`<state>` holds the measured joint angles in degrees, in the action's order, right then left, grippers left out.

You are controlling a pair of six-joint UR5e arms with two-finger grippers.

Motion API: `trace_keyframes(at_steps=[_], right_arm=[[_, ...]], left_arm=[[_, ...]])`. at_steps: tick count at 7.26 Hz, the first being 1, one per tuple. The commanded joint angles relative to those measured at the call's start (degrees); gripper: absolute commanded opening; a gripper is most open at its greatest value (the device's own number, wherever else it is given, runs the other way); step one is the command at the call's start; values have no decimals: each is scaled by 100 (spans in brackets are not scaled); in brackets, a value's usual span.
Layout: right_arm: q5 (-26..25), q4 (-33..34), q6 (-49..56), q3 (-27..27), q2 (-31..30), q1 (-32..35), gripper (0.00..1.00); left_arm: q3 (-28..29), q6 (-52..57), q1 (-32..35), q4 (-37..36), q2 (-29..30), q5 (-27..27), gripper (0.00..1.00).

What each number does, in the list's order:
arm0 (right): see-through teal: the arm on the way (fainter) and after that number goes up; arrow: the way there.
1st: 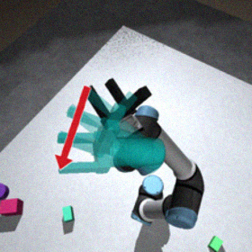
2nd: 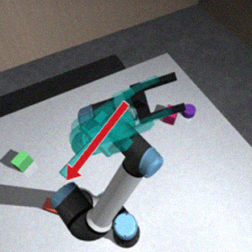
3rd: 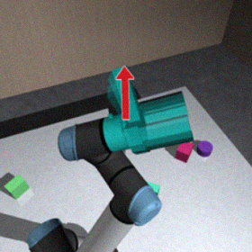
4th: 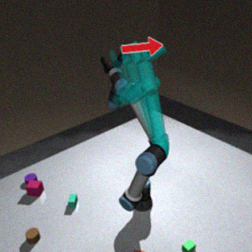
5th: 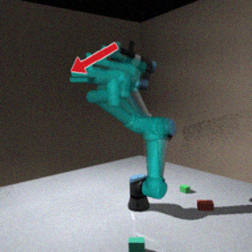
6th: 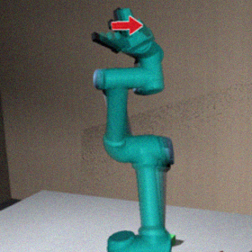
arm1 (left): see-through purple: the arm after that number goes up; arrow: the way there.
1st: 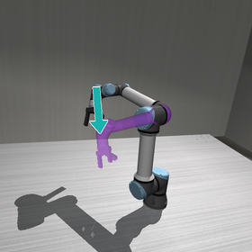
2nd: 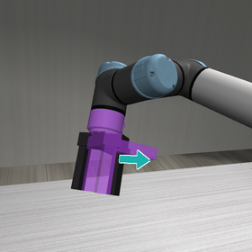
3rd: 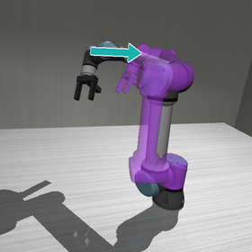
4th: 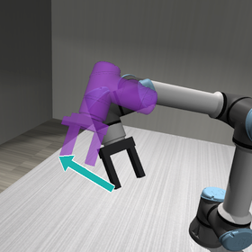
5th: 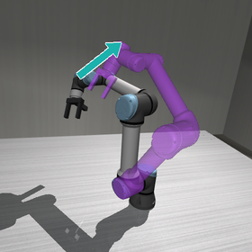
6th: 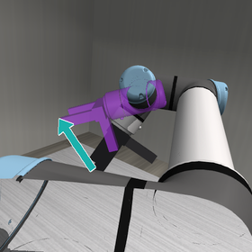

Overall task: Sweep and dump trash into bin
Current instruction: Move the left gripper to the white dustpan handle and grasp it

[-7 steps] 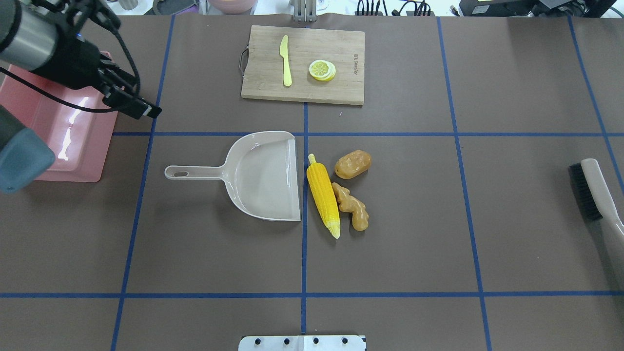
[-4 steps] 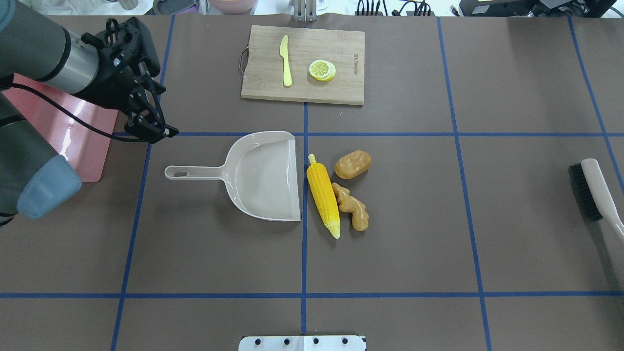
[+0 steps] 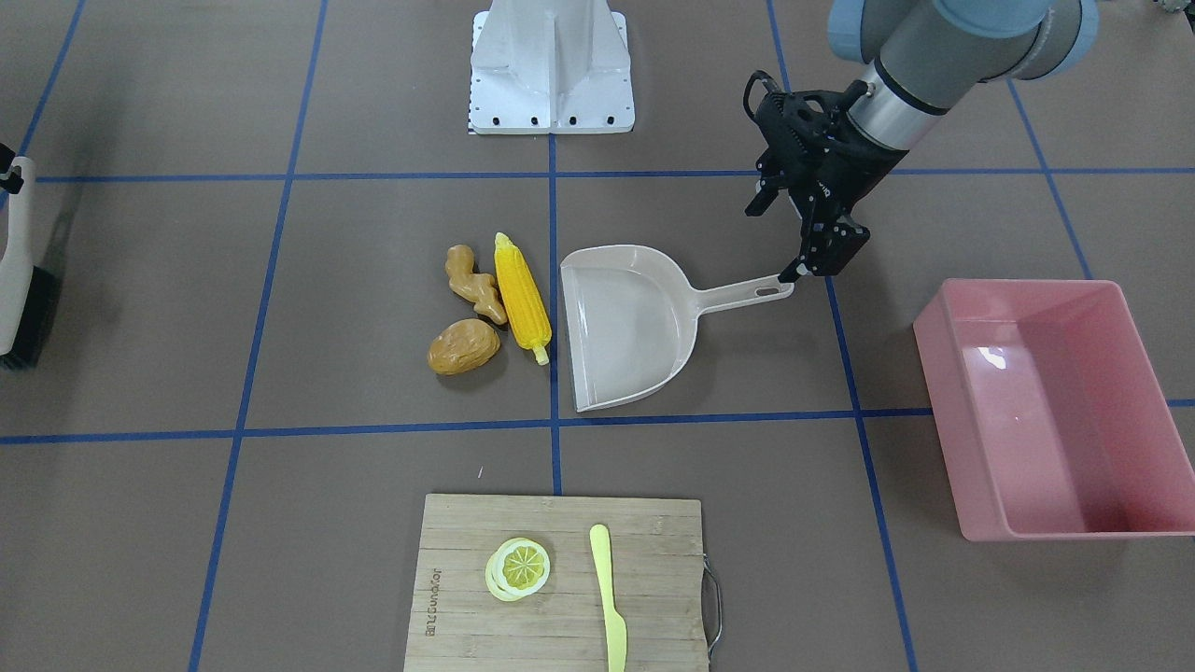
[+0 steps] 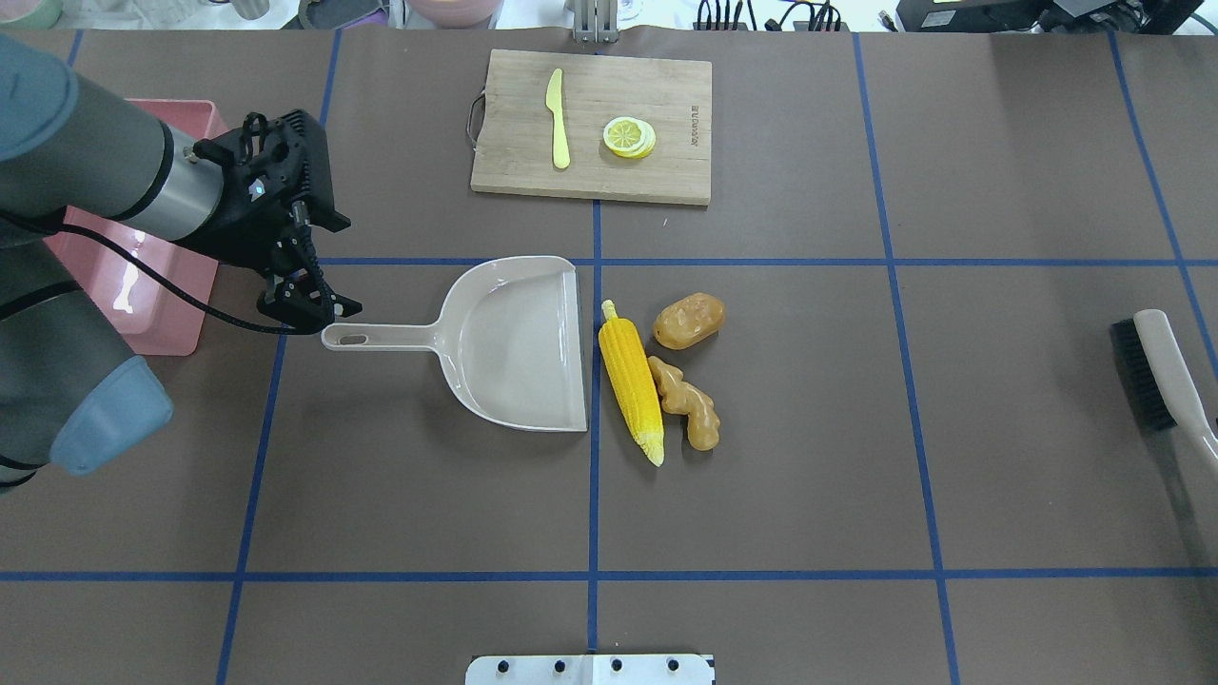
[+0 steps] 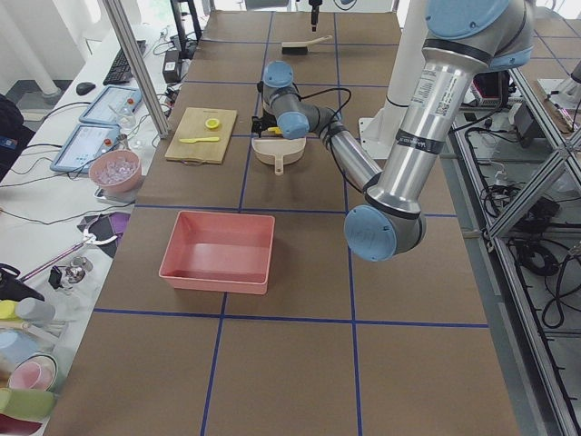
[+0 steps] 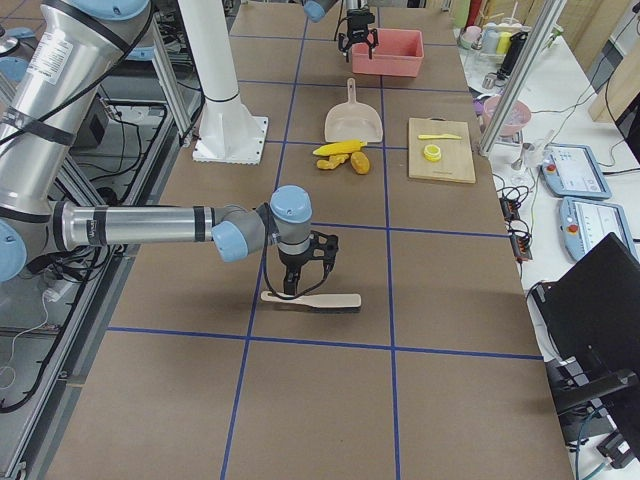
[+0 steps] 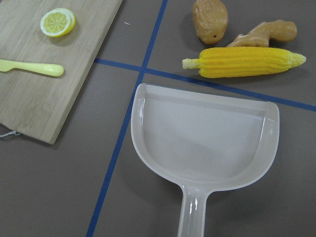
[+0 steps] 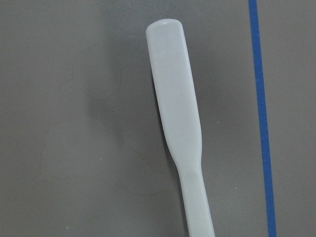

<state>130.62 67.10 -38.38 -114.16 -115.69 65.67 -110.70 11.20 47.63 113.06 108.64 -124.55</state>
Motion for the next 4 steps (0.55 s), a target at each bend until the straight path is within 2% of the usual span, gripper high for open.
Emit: trace_keyframes(at_steps=[1,2,3,4], right_arm=[[-19,-484,-117,270,-242,-116,100],[7,-1306,-430,689,-287,-168,100],[7,-1784,-738,911,-331,-369,100],[-45,-1823,-793,939,-332,-571,99]], left_arm=[[573,-74,-52,1896,-543,-8,97],[793,-222,-96,2287,-545,-8,97],[1091,-511,-314,2656,-467,36,97],[1277,-827,-560,2860,-292,45,97]])
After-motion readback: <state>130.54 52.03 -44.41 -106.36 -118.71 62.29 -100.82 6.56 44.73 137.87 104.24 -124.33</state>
